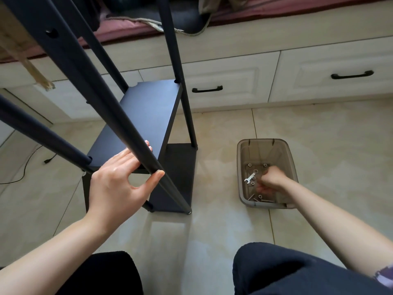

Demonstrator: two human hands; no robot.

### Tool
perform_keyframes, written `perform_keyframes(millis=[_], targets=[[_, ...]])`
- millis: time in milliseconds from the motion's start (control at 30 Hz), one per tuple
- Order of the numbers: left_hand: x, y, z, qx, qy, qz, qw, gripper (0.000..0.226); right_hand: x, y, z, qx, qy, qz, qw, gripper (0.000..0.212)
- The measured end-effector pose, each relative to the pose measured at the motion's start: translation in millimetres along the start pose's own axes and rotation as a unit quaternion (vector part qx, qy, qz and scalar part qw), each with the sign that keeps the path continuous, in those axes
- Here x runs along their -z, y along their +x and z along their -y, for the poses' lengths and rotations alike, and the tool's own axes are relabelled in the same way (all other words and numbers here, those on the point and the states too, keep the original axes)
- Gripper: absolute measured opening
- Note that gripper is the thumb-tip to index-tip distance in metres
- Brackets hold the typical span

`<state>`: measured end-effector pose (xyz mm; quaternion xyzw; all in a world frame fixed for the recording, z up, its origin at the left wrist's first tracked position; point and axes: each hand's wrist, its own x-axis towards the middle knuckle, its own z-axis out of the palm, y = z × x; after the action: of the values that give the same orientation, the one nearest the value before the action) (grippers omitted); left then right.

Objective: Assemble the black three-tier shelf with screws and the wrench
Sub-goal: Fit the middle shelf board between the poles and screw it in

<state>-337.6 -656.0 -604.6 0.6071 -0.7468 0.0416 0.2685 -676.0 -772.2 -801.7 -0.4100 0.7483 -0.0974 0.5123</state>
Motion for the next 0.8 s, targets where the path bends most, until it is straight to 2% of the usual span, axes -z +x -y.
perform_keyframes(millis=[167,267,367,433,467,633,800], targets=[[14.7,8.2,0.6,-0.005,0.039,0.032,0.999,0.046,-2.9,-46.2,27.2,0.055,0.130,0.079,0.987,0.014],[16.1,13.3,-4.9,0.008,0.050,0.057,0.997,0.041,-14.0,-75.1,49.9,0.107,0.156,0.088,0.978,0.021],[22.5,16.9,-9.6,0.027,0.044,0.064,0.997,0.035,-23.9,-101.9,74.3,0.170,0.122,0.019,0.978,0.021],[23.9,18.2,-11.5,0.032,0.048,0.063,0.996,0.037,-29.7,-118.4,86.8,0.205,0.071,-0.050,0.975,0.017],[24.0,18.9,-12.7,0.034,0.049,0.065,0.996,0.040,-35.3,-126.0,91.0,0.224,0.073,-0.058,0.970,0.016],[22.2,23.0,-15.3,0.064,0.036,0.079,0.994,0.052,-82.4,-153.5,109.1,0.272,0.156,0.079,0.946,0.018],[20.9,28.3,-19.9,0.113,0.022,0.084,0.990,0.043,-125.7,-158.3,126.1,0.287,0.156,0.107,0.939,0.024]])
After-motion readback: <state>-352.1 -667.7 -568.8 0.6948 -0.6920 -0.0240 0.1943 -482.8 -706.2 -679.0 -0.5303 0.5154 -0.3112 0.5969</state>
